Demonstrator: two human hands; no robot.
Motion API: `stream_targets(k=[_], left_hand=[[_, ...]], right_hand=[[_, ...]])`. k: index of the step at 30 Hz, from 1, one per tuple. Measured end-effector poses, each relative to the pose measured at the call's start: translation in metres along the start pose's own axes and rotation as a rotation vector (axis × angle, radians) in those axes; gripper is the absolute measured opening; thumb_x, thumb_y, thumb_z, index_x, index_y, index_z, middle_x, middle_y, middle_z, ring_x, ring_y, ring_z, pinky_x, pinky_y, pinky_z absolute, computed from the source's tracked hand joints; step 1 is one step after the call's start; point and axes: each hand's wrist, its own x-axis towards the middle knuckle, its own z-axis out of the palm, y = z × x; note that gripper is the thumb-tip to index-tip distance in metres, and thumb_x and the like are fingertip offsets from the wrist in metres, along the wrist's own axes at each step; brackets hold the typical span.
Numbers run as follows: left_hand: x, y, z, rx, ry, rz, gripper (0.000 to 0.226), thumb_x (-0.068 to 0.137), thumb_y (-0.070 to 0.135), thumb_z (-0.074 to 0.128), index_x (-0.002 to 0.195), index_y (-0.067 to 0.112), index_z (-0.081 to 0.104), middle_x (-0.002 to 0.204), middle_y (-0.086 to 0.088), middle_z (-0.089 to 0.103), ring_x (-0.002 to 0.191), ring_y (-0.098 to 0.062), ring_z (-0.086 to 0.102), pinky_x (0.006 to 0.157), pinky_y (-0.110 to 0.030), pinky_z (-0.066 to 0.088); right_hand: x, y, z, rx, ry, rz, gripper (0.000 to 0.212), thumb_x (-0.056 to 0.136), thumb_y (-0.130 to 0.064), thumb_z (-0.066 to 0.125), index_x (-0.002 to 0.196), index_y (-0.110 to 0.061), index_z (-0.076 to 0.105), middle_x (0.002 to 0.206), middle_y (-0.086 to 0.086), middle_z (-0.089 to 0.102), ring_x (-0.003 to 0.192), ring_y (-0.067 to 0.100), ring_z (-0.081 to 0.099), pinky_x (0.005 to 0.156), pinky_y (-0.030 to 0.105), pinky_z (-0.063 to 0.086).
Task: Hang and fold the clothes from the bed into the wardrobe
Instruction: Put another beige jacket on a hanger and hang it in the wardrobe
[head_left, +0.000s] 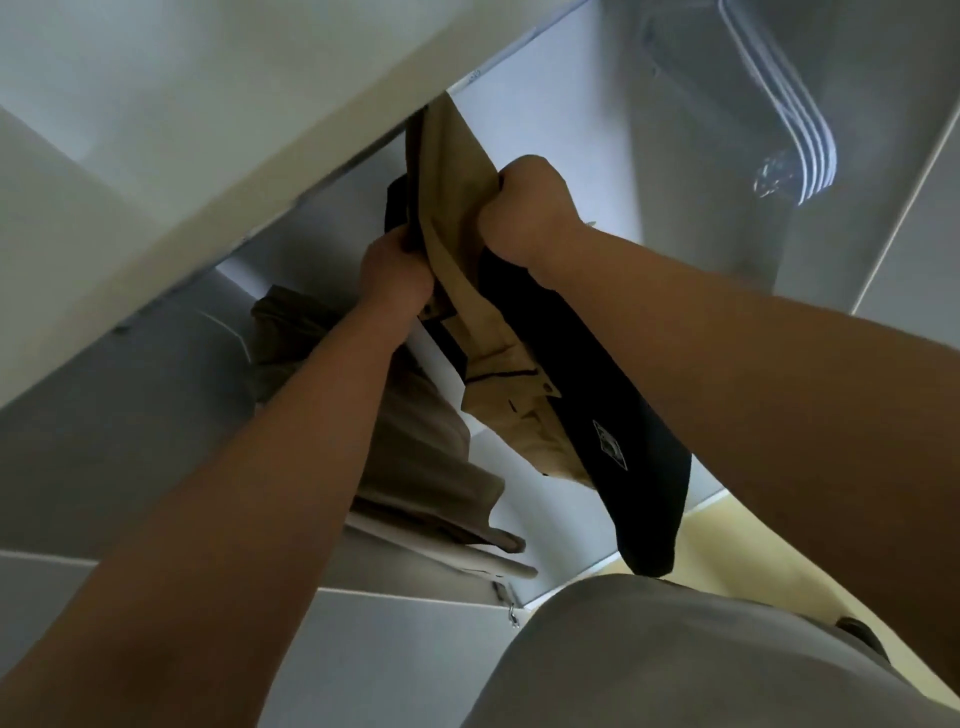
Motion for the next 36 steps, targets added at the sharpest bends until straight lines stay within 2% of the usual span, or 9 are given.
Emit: stream_targets(k=[6,9,12,15,19,24,29,32,36], left_hand=[[0.015,-0.022,-0.009,-0.358,-0.03,-0.024,0.028,0.102,0.014,0.046,0.097,0.03,0.068,0.095,0.005,0.068,0.084,-0.011,0.063,0.068,-0.022,0.054],[0.019,-0.031,-0.012,-0.398,-0.118,-0.057,0.024,0.104,0.022,0.047,0.088,0.031,0.063,0.102,0.0,0.068,0.093,-0.023,0.065,0.081,-0.043,0.061],[0.024,-0.042,-0.011,-0.401,-0.112,-0.016,0.018,0.105,0.02,0.049,0.104,0.029,0.064,0.101,0.006,0.066,0.091,-0.018,0.064,0.078,-0.036,0.062],[0.025,-0.053,-0.008,-0.444,-0.117,-0.036,0.018,0.105,0.02,0.051,0.11,0.023,0.068,0.103,0.004,0.068,0.095,-0.018,0.066,0.07,-0.025,0.06],[0.025,-0.063,-0.007,-0.415,-0.121,-0.017,0.023,0.105,0.019,0.052,0.119,0.017,0.069,0.111,-0.001,0.069,0.105,-0.023,0.065,0.091,-0.042,0.059],[0.026,-0.061,-0.011,-0.35,-0.037,0.08,0.015,0.101,0.022,0.057,0.103,0.018,0.071,0.089,0.011,0.066,0.091,-0.016,0.069,0.067,-0.022,0.06],[0.013,-0.064,-0.009,-0.235,-0.113,0.141,0.029,0.082,0.032,0.078,0.105,0.017,0.068,0.097,0.007,0.068,0.1,-0.019,0.066,0.086,-0.034,0.056],[0.003,-0.062,-0.01,-0.287,-0.151,0.121,0.062,0.07,0.043,0.089,0.12,0.017,0.063,0.113,0.003,0.069,0.105,-0.016,0.064,0.09,-0.033,0.056],[-0.011,-0.065,-0.009,-0.459,-0.084,0.138,0.044,0.083,0.011,0.076,0.111,0.018,0.042,0.099,-0.006,0.066,0.09,-0.021,0.068,0.082,-0.048,0.061]], right_hand=[[0.016,-0.013,0.019,-0.004,-0.041,-0.004,0.018,0.098,-0.005,0.049,0.114,-0.004,0.056,0.101,0.004,0.051,0.094,0.016,0.051,0.078,0.02,0.044],[0.02,-0.014,0.03,-0.033,-0.039,0.017,0.009,0.097,-0.004,0.048,0.089,-0.01,0.05,0.086,0.0,0.048,0.092,0.017,0.052,0.069,0.02,0.043],[0.022,-0.014,0.04,-0.041,-0.042,0.033,0.027,0.094,-0.004,0.049,0.073,-0.017,0.037,0.078,-0.002,0.042,0.09,0.018,0.052,0.059,0.019,0.039],[0.024,-0.012,0.048,-0.061,-0.046,0.025,0.025,0.094,-0.004,0.05,0.075,-0.016,0.039,0.08,-0.002,0.043,0.088,0.018,0.051,0.055,0.018,0.035],[0.029,-0.009,0.05,-0.129,-0.027,0.007,0.02,0.092,-0.003,0.05,0.078,-0.014,0.042,0.083,-0.002,0.046,0.073,0.009,0.047,0.053,0.017,0.033],[0.033,-0.011,0.047,-0.189,0.009,-0.025,0.034,0.09,0.0,0.05,0.067,-0.017,0.032,0.074,-0.003,0.04,0.063,0.005,0.039,0.047,0.015,0.026],[0.029,0.0,0.044,-0.28,-0.04,-0.008,0.032,0.087,0.004,0.047,0.067,-0.016,0.033,0.072,0.001,0.04,0.062,0.012,0.04,0.049,0.019,0.027],[0.026,0.01,0.035,-0.357,-0.001,0.004,0.011,0.085,0.004,0.048,0.089,-0.005,0.053,0.093,0.009,0.055,0.086,0.024,0.055,0.066,0.027,0.046],[0.014,0.028,0.03,-0.538,0.153,-0.057,0.052,0.085,-0.005,0.056,0.136,-0.014,0.048,0.132,0.014,0.048,0.12,0.034,0.048,0.097,0.043,0.042]])
